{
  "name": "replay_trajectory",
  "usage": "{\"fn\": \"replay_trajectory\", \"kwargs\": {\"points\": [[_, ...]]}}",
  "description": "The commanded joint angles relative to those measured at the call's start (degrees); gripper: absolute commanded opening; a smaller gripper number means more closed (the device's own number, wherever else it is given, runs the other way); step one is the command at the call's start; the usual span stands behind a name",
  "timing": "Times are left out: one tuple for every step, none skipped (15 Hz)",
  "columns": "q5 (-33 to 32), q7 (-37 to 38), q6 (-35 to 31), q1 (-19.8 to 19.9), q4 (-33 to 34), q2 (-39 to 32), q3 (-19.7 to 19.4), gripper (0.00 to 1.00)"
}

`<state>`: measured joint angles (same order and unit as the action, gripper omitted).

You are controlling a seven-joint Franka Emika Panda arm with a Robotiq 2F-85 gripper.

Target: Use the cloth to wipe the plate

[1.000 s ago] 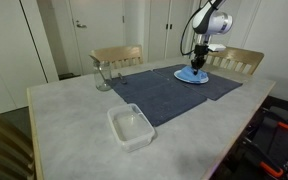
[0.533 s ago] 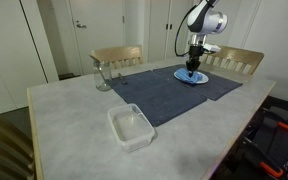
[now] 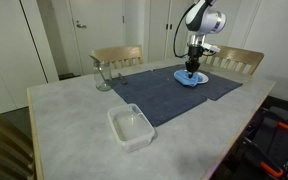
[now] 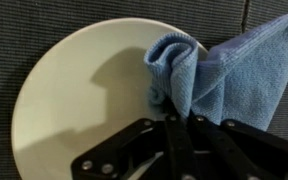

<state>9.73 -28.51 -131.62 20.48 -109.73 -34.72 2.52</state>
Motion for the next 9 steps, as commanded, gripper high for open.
{"fn": "replay_trajectory", "kwargs": {"points": [[0.45, -0.89, 1.66, 0.49, 1.24, -0.55, -1.14, 0.02], [0.3, -0.92, 1.49, 0.77, 1.77, -0.81, -1.61, 0.02], [0.12, -0.84, 1.26, 0.9, 2.14, -0.97, -2.06, 0.02], [0.04, -0.8, 1.22, 1.2, 2.76, -1.25, -2.57, 0.02], [-0.08, -0.73, 1.06, 1.41, 3.32, -1.49, -3.07, 0.02], [-0.14, -0.69, 0.91, 1.65, 3.82, -1.71, -3.53, 0.02], [-0.2, -0.6, 0.92, 1.95, 4.43, -1.95, -3.98, 0.02], [-0.21, -0.54, 0.9, 2.24, 4.9, -2.13, -4.36, 0.02], [-0.25, -0.45, 0.93, 2.51, 5.35, -2.27, -4.71, 0.02]]}}
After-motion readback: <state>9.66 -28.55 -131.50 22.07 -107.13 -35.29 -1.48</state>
